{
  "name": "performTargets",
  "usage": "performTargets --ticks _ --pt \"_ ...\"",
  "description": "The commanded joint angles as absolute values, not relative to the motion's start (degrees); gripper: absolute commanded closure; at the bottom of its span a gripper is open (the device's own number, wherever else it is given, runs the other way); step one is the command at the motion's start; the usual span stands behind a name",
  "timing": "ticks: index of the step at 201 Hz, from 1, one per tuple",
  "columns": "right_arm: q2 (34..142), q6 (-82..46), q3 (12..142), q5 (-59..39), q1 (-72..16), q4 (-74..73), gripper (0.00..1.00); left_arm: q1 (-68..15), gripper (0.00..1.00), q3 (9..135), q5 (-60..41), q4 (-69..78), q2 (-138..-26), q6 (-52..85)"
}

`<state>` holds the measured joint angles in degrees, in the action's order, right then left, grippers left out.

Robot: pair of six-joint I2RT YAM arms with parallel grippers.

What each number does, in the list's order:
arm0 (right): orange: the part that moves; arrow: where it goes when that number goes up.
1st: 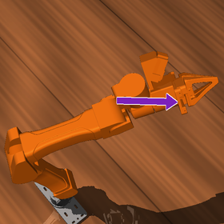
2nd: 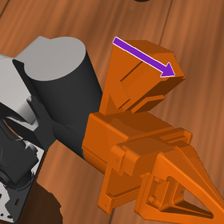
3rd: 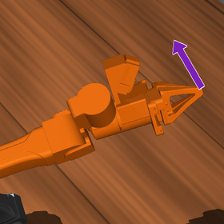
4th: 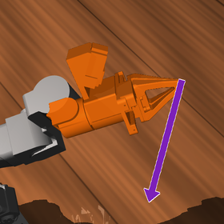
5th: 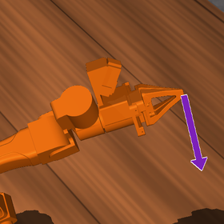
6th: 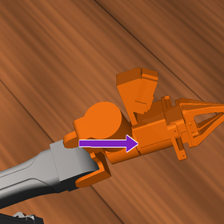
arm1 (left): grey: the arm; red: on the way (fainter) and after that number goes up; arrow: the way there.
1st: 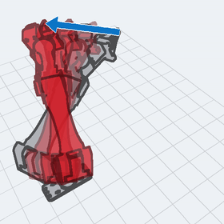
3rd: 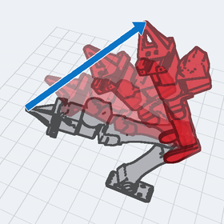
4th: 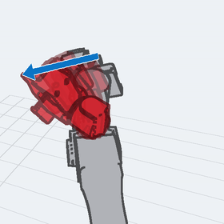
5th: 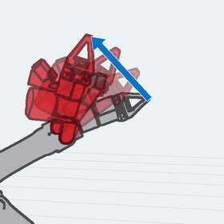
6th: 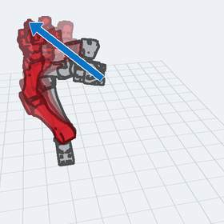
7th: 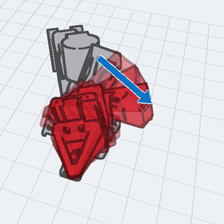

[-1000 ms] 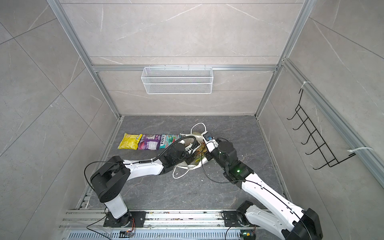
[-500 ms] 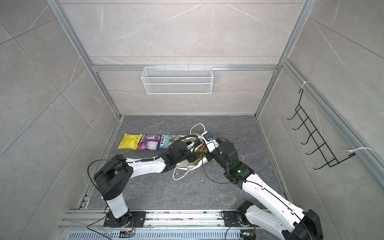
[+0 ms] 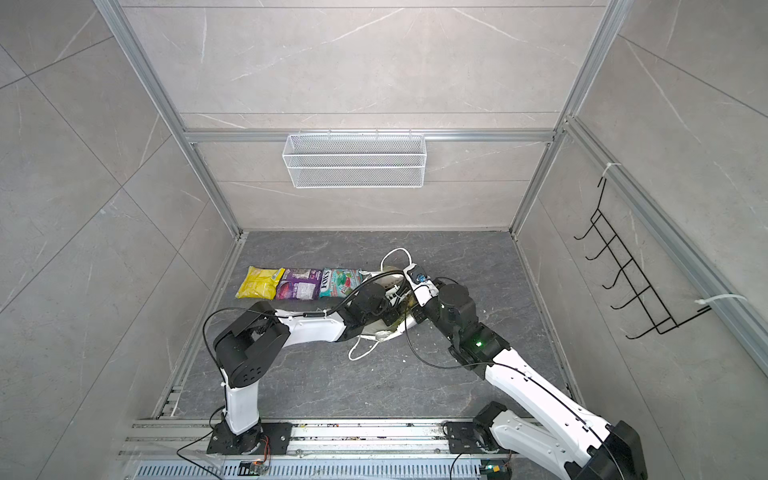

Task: Take the snacks out of the paper bag
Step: 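Close the left gripper on the top of the red Fox's fruits packet, then lift the red fruits packet up out of the bag with the left gripper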

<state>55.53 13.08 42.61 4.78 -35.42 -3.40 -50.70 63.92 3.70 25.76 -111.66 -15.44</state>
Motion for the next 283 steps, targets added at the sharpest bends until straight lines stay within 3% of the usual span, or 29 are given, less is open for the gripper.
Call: performTargets --ticks 1,41,283 --pt "54.32 12.48 42.45 4.17 -35.33 -6.15 1.0 -50.35 0.75 65.53 7.07 27.29 -112.34 -15.38" --pt "54.58 12.57 42.45 4.92 -35.2 -5.89 1.0 -50.35 0.92 64.3 6.89 28.12 -109.78 -14.77" --pt "58.89 11.25 43.76 8.17 -34.68 -7.65 1.0 -55.27 1.0 52.42 7.02 26.95 -79.74 -17.57"
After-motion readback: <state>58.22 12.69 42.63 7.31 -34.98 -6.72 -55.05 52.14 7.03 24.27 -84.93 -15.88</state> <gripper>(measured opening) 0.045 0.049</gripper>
